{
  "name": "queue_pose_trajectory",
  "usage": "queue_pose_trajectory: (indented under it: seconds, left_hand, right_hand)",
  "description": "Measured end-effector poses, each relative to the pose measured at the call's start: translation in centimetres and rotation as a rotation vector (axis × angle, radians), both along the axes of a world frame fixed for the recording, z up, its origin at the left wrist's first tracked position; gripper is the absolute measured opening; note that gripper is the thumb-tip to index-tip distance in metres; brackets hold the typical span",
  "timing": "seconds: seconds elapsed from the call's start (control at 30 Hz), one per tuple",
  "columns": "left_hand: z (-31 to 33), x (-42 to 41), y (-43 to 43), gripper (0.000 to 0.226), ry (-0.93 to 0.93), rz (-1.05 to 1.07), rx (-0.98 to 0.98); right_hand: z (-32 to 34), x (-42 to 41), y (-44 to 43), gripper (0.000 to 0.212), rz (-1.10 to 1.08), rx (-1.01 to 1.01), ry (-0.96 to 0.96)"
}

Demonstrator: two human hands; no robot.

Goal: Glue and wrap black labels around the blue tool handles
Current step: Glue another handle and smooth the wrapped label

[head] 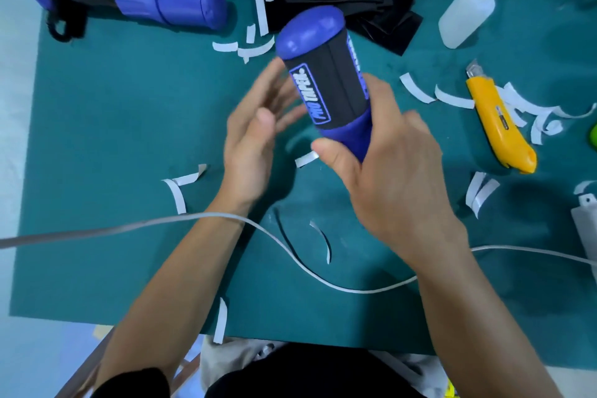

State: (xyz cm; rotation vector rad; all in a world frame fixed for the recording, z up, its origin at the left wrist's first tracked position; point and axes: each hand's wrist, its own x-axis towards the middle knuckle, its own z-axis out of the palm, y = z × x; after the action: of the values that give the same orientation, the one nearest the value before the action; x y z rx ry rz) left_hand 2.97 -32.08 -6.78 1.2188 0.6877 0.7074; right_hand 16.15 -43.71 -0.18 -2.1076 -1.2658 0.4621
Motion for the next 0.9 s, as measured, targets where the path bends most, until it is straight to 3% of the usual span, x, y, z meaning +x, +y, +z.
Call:
queue_pose_trajectory:
  seconds: [0.2,0.33,0.53,0.67,0.8,0.9]
  left_hand:
    - [-0.5,1.1,-0.7,0.052,-0.034,-0.094,-0.203]
    - [-0.8,0.9,0.0,0.039,-0.087,-0.1,-0.393]
    - [-0.6,0.7,0.4,0.044,-0.296,-0.227,-0.6]
    - [-1.0,0.7,0.3,0.045,-0.298,-0.207,-0.652]
    - [-1.0,0.6,0.5,0.047,-0.244,-0.198,-0.589]
    - [-0.9,0.6,0.4,0.052,-0.253,-0.208,-0.557]
  right_hand:
    - [-2.1,-0.9,1.6,0.058,-0.07,-0.06,0.324]
    - [-3.1,-0.2,1.2,0.069,-0.018,-0.048,0.146]
    - [-3.1,-1.2,0.6,0.073,-0.066,0.046,-0.083]
    - [-3.1,-1.2,0.7,0.072,-0.049,0.036,-0.127]
    - [-2.9,-0.3,0.9,0.059,-0.1,0.224,-0.143]
    - [-3.1,0.7,1.7,0.071,0.079,0.284,-0.042]
